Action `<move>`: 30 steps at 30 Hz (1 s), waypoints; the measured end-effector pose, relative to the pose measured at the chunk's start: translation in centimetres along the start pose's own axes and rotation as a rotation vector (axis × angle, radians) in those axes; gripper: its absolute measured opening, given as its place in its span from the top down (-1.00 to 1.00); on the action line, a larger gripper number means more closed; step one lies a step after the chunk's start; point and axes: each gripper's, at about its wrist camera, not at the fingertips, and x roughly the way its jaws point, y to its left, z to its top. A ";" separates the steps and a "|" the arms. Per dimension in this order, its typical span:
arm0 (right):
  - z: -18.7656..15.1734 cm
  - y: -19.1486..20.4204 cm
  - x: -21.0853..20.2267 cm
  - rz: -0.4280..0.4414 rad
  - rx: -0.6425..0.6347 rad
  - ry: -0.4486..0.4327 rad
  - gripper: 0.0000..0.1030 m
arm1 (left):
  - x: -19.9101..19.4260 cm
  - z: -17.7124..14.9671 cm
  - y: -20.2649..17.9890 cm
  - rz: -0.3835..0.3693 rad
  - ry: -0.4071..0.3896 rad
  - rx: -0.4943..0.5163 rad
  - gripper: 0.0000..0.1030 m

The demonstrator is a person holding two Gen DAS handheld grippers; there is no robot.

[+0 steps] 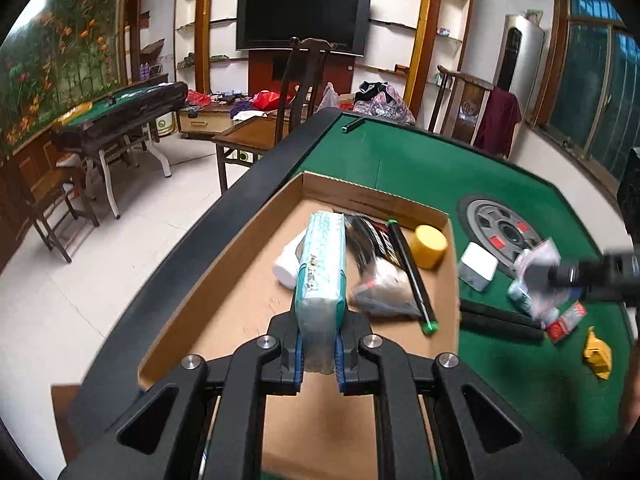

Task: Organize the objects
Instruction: 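Carry the tissue pack toward the tray with left tool while right tool grasps the white medicine box, then release the tissue pack into the tray with left tool while right tool drops the medicine box in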

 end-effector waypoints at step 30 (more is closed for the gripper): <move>-1.6 7.2 13.8 -0.072 -0.275 0.157 0.26 | 12.6 7.6 0.7 -0.056 0.131 0.031 0.02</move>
